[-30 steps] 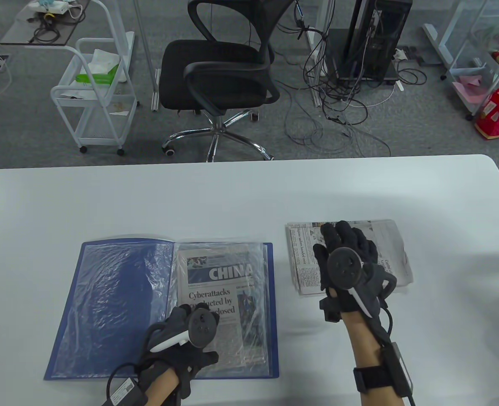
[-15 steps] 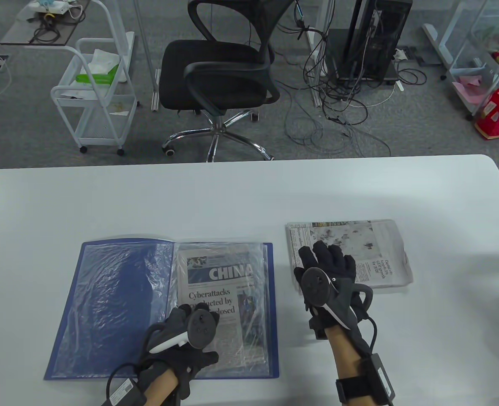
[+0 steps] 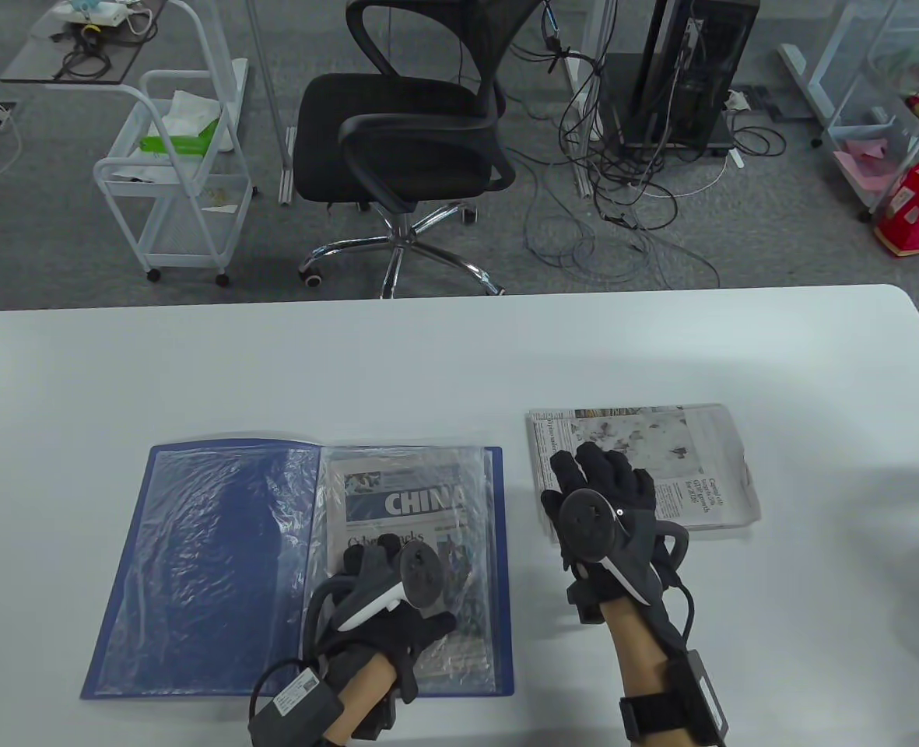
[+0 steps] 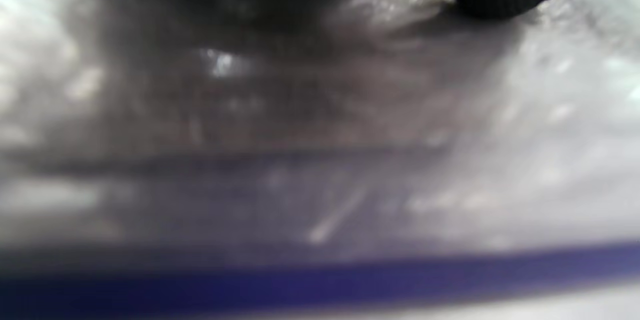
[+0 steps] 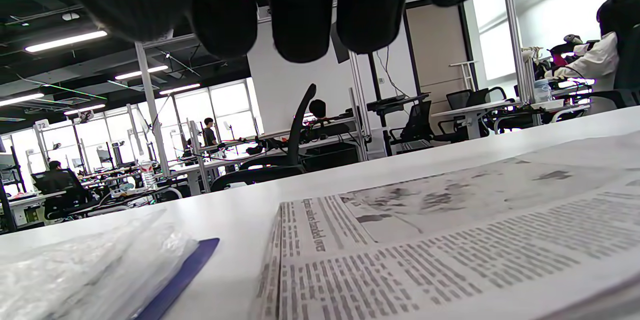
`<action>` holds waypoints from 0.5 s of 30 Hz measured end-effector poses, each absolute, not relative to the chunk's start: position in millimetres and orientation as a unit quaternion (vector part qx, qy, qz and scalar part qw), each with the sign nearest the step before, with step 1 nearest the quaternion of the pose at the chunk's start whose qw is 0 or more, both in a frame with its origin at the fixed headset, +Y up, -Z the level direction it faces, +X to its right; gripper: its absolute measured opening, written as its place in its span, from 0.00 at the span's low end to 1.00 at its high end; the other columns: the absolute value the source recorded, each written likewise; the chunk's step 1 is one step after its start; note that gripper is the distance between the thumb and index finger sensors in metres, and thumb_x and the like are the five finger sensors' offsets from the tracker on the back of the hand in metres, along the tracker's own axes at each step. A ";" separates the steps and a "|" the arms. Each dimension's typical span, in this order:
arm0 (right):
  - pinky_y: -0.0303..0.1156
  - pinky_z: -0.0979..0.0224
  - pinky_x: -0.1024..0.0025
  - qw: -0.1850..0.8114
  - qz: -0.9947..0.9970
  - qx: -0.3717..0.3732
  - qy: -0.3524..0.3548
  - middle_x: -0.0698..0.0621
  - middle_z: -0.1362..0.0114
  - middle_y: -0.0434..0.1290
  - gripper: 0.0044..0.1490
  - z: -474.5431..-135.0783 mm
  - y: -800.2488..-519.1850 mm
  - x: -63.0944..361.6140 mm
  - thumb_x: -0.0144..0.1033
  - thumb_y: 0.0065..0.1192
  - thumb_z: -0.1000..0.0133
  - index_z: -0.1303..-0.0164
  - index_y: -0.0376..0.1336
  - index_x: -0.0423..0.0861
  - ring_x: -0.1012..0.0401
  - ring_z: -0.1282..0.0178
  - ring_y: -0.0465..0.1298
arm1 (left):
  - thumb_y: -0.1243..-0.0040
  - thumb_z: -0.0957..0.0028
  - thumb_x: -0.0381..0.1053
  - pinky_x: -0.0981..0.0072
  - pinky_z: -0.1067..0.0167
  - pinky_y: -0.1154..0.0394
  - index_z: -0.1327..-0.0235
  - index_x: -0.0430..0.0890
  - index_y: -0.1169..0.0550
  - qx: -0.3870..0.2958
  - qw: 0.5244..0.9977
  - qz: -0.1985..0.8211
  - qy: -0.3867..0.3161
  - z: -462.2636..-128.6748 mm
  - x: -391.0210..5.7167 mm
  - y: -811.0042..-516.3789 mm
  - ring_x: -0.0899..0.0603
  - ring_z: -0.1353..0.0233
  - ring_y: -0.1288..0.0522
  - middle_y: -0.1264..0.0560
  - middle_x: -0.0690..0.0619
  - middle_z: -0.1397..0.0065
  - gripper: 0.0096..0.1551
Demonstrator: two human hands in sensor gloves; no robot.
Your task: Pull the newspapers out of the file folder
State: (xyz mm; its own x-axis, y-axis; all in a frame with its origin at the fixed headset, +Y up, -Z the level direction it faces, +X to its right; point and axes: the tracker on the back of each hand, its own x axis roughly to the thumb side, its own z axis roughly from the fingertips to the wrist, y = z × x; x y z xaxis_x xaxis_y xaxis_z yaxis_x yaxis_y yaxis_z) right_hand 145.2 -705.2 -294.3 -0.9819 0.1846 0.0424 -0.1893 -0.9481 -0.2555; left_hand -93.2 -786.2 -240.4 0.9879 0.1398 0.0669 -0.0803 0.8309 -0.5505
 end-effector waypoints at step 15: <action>0.60 0.24 0.37 0.100 0.988 0.008 -0.118 0.50 0.21 0.67 0.36 -295.0 -711.3 145.7 0.56 0.59 0.53 0.33 0.63 0.61 0.45 0.20 0.69 | 0.47 0.45 0.54 0.28 0.34 0.36 0.20 0.42 0.32 -0.084 0.956 0.251 0.123 -234.1 -209.4 -707.1 0.19 0.23 0.38 0.39 0.35 0.16 0.38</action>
